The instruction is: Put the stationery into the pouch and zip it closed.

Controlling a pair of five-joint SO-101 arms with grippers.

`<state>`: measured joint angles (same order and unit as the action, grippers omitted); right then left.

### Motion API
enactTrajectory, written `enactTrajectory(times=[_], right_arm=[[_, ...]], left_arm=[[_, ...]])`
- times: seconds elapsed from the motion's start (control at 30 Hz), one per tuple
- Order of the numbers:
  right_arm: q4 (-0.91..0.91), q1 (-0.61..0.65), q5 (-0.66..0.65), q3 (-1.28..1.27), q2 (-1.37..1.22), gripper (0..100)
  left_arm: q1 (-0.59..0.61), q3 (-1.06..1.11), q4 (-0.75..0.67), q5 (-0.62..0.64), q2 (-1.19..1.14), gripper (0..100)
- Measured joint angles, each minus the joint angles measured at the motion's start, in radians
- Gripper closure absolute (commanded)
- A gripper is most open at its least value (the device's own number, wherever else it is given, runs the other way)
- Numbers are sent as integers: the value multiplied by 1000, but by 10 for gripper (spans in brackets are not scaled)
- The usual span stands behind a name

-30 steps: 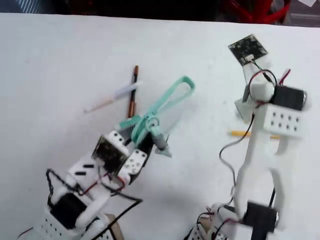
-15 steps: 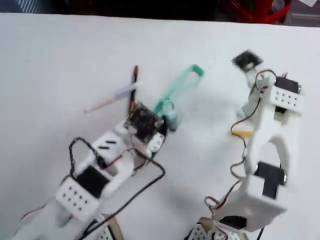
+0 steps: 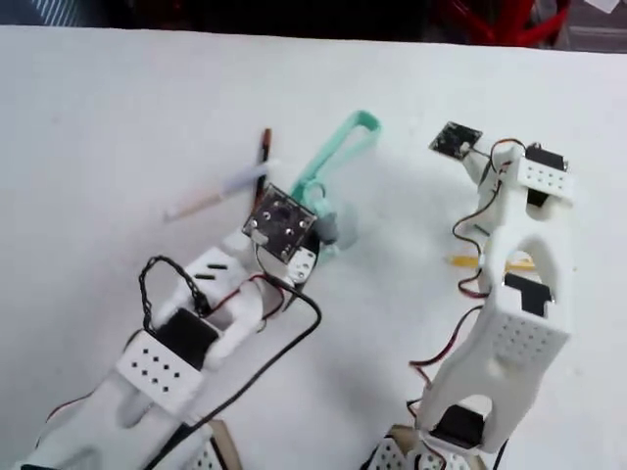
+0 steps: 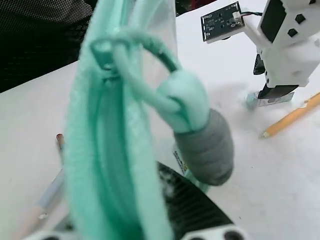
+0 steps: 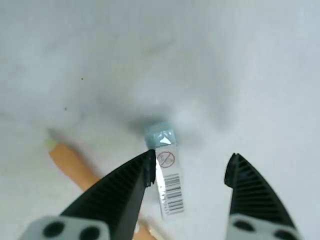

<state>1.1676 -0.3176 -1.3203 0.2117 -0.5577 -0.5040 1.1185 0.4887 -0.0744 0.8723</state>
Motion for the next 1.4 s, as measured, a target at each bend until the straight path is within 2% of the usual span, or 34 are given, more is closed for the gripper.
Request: enactTrajectory(times=[0.13,0.27,0.33,0.57,0.87,0.97,1.07,1.17,1.4], right_arm=[[38,6,-32,72,-52,786],[84,9,-34,129,-78,916],[123,9,-35,138,-78,947],[178,11,-48,143,-89,878],[175,15,-48,158,-170,872],[175,12,-48,160,-175,886],[175,2,-48,160,-180,981],[169,0,-46,167,-181,961],[287,-6,137,209,-29,981]], left_arm=[[2,0,0,0,-6,977],[2,0,0,0,-6,977],[2,0,0,0,-6,977],[2,0,0,0,-6,977],[2,2,0,0,-6,977],[2,2,0,0,-6,976],[2,2,0,0,-8,976],[2,2,0,0,-8,976],[2,2,0,0,-8,976]])
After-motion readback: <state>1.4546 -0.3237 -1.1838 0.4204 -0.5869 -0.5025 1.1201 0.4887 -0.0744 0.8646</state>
